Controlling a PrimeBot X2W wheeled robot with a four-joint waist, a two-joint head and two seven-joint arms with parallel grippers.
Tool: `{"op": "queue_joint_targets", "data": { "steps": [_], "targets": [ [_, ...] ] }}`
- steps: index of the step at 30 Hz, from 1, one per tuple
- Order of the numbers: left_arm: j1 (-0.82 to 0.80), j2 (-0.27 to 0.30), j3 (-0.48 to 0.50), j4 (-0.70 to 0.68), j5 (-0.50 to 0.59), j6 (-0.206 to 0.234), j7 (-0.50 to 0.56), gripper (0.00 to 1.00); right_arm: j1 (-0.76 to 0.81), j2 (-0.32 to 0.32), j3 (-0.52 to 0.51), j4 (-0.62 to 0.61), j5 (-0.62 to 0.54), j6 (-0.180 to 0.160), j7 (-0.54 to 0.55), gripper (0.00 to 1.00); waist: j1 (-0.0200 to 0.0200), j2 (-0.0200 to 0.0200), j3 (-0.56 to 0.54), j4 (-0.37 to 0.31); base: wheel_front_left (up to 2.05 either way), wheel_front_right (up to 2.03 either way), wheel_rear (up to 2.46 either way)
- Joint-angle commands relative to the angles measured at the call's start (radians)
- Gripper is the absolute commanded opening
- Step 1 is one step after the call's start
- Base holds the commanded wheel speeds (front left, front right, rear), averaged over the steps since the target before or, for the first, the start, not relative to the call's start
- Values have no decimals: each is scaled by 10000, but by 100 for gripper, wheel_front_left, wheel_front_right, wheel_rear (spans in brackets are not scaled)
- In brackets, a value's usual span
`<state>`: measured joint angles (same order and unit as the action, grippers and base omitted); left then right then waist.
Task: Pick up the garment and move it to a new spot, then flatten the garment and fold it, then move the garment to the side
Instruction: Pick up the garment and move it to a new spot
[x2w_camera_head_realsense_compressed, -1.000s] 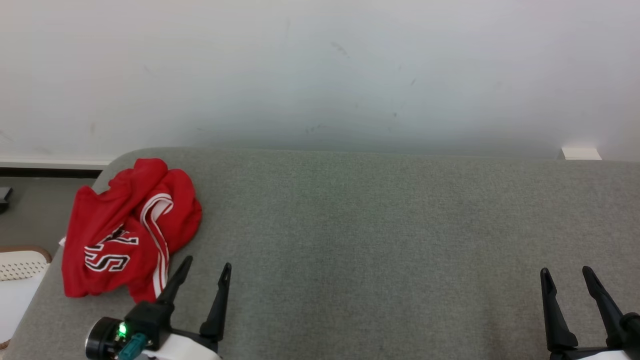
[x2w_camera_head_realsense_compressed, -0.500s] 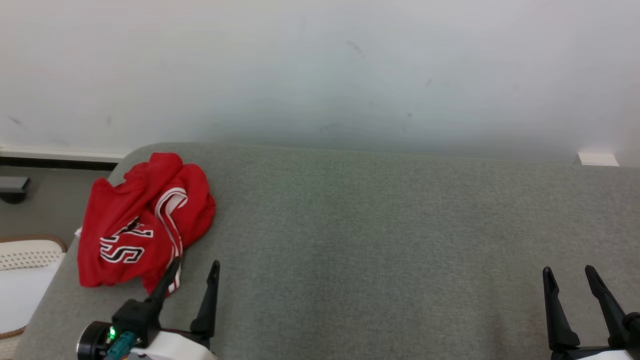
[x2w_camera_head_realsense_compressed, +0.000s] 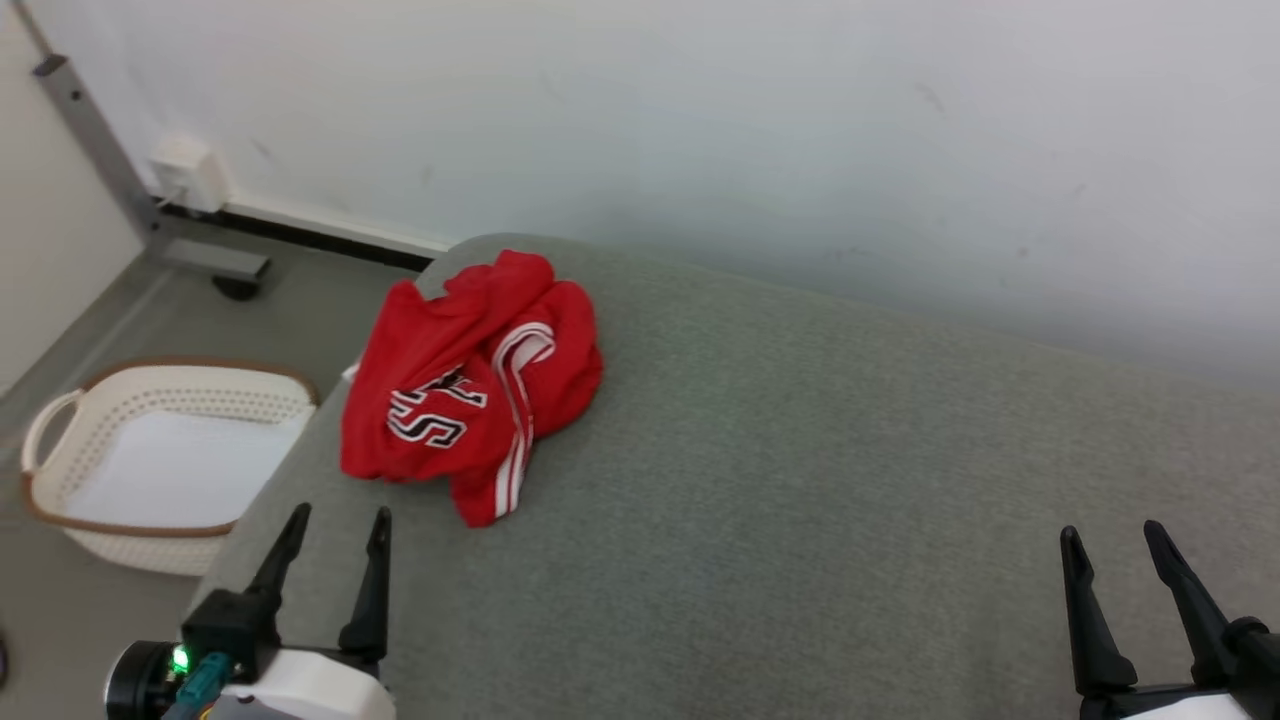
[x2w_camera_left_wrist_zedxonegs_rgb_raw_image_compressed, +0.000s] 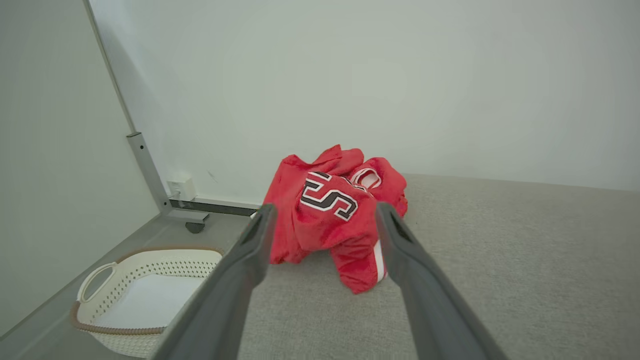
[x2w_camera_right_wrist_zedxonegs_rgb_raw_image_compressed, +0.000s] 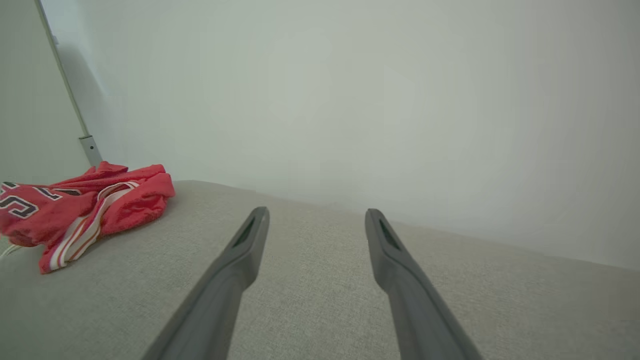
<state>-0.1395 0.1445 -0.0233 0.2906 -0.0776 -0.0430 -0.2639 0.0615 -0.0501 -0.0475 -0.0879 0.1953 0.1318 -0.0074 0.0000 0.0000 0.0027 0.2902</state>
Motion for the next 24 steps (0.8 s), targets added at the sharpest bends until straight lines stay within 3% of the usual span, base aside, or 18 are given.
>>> {"op": "queue_joint_targets", "data": {
  "steps": [1,11,24],
  "targets": [
    [-70,97,52,-33,113,27,-7,100,-141,-7,61,-19,117,-21,-11,100,0,0,52,855,0,0,0],
    [-57,81,292,-151,129,-6,-6,100,-363,-9,294,32,117,-21,-12,100,0,0,143,2231,0,0,0],
    [-122,-59,550,-362,171,-37,-6,100,-677,-10,362,22,-85,-21,83,100,0,0,466,2409,0,0,0]
  ]
}}
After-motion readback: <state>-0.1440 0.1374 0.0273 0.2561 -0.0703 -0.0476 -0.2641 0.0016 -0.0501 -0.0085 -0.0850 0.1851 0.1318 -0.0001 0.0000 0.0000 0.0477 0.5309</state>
